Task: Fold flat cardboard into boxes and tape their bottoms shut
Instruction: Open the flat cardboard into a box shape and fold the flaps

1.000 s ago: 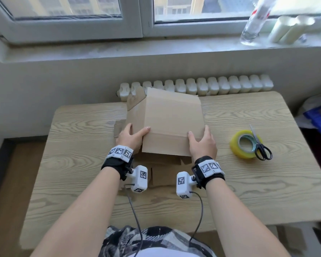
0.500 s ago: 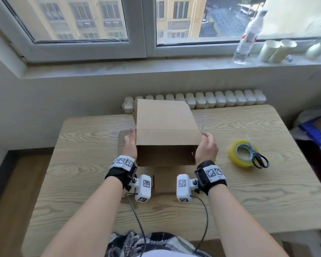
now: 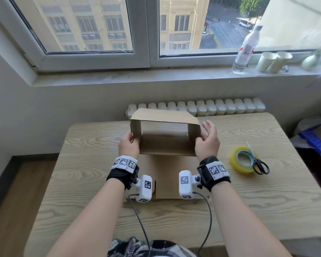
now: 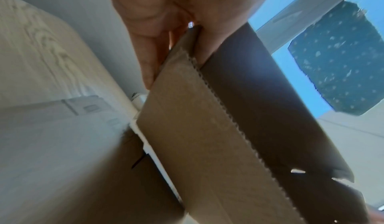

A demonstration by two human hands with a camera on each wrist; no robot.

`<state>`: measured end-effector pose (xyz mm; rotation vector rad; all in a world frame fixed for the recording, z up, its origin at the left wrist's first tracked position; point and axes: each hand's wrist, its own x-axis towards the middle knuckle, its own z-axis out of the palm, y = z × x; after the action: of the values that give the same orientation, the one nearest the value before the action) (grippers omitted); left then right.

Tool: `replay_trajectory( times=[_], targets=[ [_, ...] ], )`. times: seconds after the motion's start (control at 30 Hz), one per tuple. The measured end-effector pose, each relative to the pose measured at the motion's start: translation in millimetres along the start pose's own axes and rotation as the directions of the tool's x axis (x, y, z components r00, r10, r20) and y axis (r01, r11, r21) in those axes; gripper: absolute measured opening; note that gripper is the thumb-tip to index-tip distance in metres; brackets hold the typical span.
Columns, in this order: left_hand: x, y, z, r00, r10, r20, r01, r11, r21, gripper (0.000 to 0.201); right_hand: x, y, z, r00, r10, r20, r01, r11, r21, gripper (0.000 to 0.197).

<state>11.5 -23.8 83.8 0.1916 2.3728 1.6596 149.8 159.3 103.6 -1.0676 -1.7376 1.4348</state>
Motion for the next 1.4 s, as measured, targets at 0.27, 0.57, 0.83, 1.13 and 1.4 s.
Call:
replay_trajectory(
  times=[0.27, 0.57, 0.83, 1.13, 1.4],
  targets=[
    [11.1, 92.9, -24.0, 0.981, 0.137, -0.135, -0.104, 0.968, 0.229, 0.03, 18.6, -62.2, -3.8, 0.969, -0.216, -0.119, 0.226, 0.972, 0.071, 0.027],
    [0.5, 75.9, -6.9, 0.998, 0.064, 0.008, -0.062, 0.926, 0.373, 0.034, 6.4, -24.1, 6.2, 0.999, -0.043, -0.002, 0.043, 0.998, 0.048, 0.041],
    [11.8, 45.3, -8.4, 0.972, 0.131, 0.197, -0.099, 0.981, -0.167, 0.041, 2.4, -4.3, 12.7, 0.989, -0.147, 0.01, 0.146, 0.986, 0.079, 0.049],
    [20.3, 35.2, -14.1, 0.941, 0.073, 0.33, 0.042, 0.943, -0.33, 0.05, -3.2, -1.6, 11.6, 0.987, -0.157, 0.047, 0.157, 0.988, 0.005, 0.04],
    [21.6, 19.4, -16.9, 0.924, 0.158, 0.349, -0.088, 0.974, -0.208, 0.069, -4.0, 12.8, 3.0, 0.975, -0.161, 0.15, 0.19, 0.96, -0.204, 0.068]
  ],
)
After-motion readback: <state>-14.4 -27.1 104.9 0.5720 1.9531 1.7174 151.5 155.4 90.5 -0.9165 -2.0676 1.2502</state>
